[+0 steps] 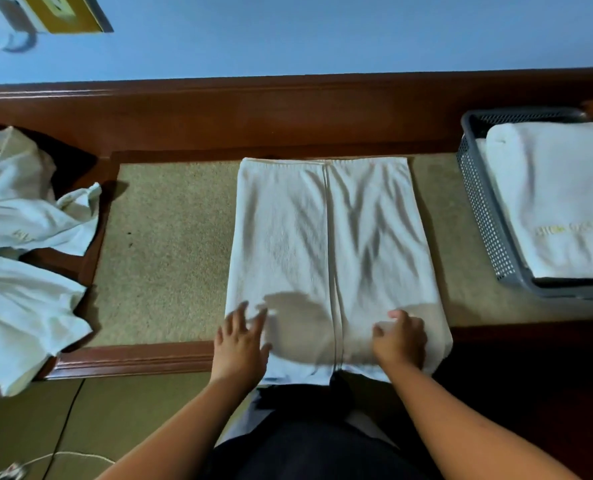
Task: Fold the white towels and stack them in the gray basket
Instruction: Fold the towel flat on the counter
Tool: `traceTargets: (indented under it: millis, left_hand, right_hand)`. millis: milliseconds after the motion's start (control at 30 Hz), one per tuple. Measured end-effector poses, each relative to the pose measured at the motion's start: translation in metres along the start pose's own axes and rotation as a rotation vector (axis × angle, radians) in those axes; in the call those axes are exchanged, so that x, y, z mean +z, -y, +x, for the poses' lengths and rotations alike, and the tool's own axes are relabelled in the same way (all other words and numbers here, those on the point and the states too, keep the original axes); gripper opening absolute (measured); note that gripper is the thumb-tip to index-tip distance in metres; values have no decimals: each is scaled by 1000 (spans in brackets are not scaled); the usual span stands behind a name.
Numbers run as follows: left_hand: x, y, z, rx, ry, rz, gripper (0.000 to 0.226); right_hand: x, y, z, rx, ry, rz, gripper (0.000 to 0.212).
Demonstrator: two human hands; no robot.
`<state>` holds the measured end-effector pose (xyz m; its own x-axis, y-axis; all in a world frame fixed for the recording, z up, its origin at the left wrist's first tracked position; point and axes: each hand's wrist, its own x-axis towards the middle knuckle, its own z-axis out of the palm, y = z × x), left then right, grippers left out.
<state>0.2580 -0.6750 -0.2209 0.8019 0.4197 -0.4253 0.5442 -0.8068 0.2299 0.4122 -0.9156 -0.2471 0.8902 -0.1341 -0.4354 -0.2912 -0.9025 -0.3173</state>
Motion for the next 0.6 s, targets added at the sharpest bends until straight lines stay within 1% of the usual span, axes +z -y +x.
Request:
traceTargets:
  millis: [33, 67, 100, 167, 233, 333, 433, 467, 500, 533, 567, 600]
  left_hand:
    - [4, -3, -5, 107, 89, 28, 68]
    - [8, -6, -10, 165, 186, 45, 67]
    - [12, -9, -15, 182, 255, 58, 70]
    - [19, -18, -23, 152, 291, 82, 76]
    - [22, -26, -24, 124, 287, 96, 79]
    - [18, -30, -21, 107, 287, 112, 77]
    - [15, -28, -19, 117, 284, 132, 75]
    - [15, -28, -20, 116, 282, 132, 75]
    - [15, -27, -20, 112, 277, 128, 75]
    - [15, -27, -20, 107, 269, 124, 74]
    - [17, -28, -20, 100, 259, 118, 73]
    - [18, -28, -20, 91, 247, 103, 72]
  right_hand:
    - [-6, -14, 6, 47, -31, 10, 47]
    - [-12, -25, 12, 88, -64, 38, 56]
    - [-17, -35, 17, 125, -86, 73, 66]
    - [-27, -52, 27, 204, -91, 139, 79]
    - [-36, -64, 35, 236, -45, 170, 82]
    - [-45, -72, 44, 146, 32, 69, 71]
    - [-51, -72, 53, 134, 129, 5, 64]
    - [-53, -71, 55, 115, 149, -2, 58]
    - [-54, -70, 56, 86, 149, 31, 49]
    - [-54, -71, 55, 57, 140, 118, 38]
    - [-55, -72, 51, 29, 136, 225, 31]
    - [-53, -73, 46, 4, 129, 315, 29]
